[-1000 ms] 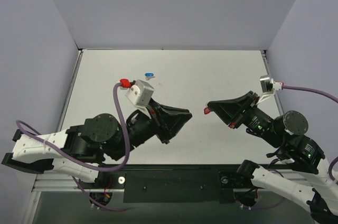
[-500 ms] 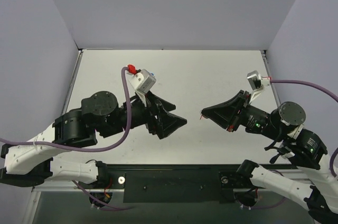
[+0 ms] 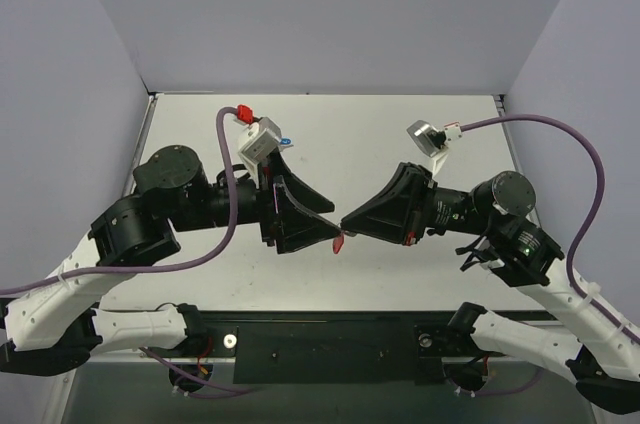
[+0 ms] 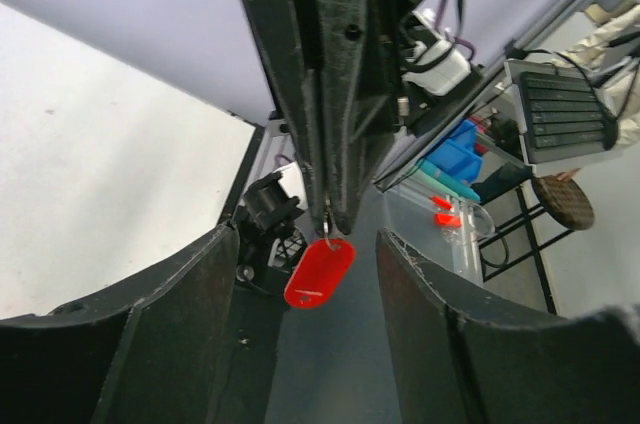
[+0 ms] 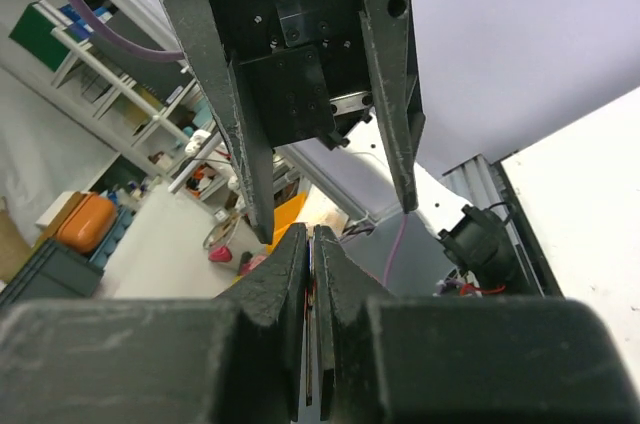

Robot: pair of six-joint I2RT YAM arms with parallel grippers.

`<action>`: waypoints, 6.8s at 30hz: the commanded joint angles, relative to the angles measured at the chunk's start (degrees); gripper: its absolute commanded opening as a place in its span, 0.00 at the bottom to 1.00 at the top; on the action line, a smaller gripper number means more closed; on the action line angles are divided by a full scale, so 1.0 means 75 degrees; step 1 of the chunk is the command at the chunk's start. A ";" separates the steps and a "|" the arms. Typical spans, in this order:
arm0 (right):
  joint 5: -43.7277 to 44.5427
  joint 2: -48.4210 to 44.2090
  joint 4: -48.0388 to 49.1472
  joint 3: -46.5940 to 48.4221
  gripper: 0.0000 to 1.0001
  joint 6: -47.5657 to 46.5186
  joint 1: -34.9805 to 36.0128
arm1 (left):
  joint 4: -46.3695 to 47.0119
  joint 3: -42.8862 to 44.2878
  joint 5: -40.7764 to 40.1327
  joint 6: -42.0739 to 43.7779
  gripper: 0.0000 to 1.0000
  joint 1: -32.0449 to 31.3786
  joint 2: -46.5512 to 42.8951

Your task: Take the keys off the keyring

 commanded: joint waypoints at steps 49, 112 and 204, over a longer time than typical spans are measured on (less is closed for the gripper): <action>0.0962 0.0442 -0.0655 0.0908 0.00 -0.0905 0.0197 | 0.3202 -0.1390 -0.0963 -0.2173 0.00 -0.0095 -0.0304; 0.4361 0.0103 -0.0960 0.0217 0.00 -0.0871 0.0256 | 0.8276 -0.2258 -1.1499 0.1577 0.00 -0.4841 0.1184; -0.1229 0.0056 0.0962 0.0721 0.00 0.0875 -0.1490 | 0.2956 -0.0500 -0.1738 -0.0427 0.52 -0.1291 0.0258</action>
